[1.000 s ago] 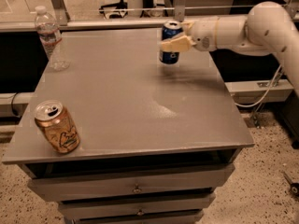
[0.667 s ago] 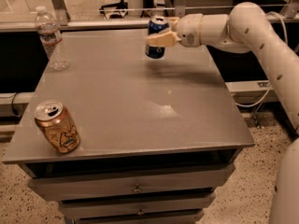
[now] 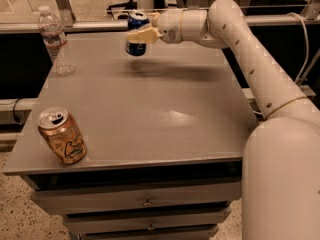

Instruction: Move pepsi can near water bottle

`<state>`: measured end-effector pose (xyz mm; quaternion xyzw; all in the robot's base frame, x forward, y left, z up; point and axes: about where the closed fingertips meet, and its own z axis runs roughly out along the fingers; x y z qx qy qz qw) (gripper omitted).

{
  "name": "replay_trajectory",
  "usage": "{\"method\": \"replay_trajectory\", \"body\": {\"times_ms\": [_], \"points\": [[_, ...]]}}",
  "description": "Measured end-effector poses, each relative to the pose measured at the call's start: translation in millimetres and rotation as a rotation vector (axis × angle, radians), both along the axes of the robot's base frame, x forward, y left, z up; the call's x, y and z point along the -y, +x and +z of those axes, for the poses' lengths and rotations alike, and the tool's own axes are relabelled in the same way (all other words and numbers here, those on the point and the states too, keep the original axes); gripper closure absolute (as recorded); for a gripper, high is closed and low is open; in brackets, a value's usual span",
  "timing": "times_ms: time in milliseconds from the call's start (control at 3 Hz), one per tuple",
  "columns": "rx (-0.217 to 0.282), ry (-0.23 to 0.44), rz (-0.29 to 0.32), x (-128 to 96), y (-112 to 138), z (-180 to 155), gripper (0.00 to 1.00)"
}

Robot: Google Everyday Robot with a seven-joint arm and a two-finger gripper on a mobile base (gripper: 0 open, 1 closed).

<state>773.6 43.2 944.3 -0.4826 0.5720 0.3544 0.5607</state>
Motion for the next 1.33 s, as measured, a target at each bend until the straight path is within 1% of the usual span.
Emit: {"method": "replay_trajectory", "body": {"times_ms": [333,667,1000,1333], "points": [[-0.022,-0.045,0.041,-30.3,-3.7,-3.1,1.00],[-0.062,-0.098,0.072,-57.0,-15.0,-17.9,1.00],[-0.081,-0.120,0.099,-83.0,-25.2,-29.8,1.00],[-0.065,-0.119,0.113,-103.5,-29.0,-30.6,1.00]]}}
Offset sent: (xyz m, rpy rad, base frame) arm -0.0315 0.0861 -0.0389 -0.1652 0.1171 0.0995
